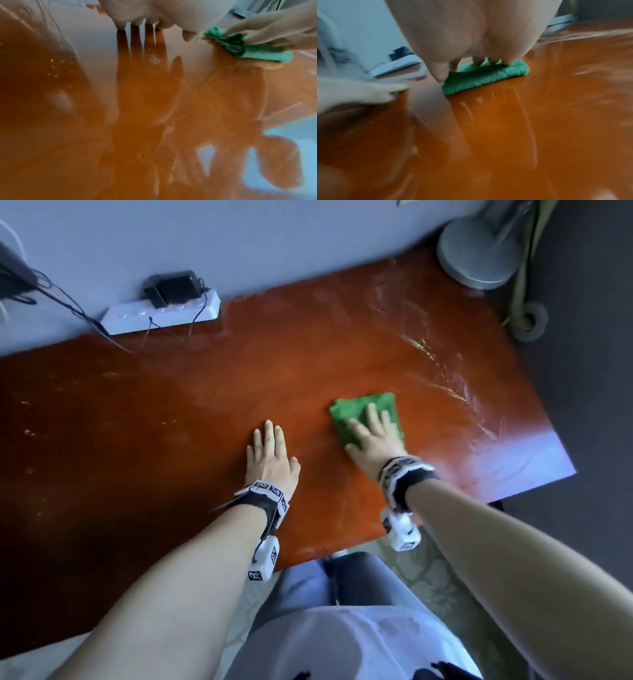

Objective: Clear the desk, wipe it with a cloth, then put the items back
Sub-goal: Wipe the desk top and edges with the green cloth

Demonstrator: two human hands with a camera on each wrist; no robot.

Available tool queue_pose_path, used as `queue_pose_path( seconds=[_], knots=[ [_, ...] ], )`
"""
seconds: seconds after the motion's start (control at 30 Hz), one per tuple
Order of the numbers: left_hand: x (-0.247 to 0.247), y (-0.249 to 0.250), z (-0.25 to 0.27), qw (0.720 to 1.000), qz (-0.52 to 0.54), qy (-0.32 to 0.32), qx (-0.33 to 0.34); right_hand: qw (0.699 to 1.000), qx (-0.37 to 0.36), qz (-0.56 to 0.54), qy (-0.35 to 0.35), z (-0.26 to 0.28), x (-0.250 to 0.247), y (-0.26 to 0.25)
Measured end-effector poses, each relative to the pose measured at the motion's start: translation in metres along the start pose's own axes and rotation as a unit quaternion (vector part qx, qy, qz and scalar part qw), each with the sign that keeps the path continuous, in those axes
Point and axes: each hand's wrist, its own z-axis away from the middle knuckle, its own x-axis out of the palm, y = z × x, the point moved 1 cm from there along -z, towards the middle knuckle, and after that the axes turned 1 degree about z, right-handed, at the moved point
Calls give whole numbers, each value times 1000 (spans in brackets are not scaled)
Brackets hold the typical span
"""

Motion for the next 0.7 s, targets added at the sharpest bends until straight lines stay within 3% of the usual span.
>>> queue_pose_path(
  seconds=[0.1,0.23,0.37,0.5,0.63,0.7],
  knots=[
    [-4,-3,-9,1000,-6,-2,15,993,-112,5,-47,2,15,-46],
    [-11,0,-23,999,-19,-16,20,988,-140,10,-61,-7,1,-6],
    [-17,17,-37,1000,-13,-19,-6,998,15,-45,30,-23,-30,100],
    [-20,43,-54,999,-19,-23,-19,977,175,-79,91,-32,-60,188],
    [-24,84,-73,999,-7,-20,-44,955,260,-108,98,-57,-76,185],
    [-27,107,-84,999,3,-21,-49,964,236,-86,85,-69,-75,154]
  ],
)
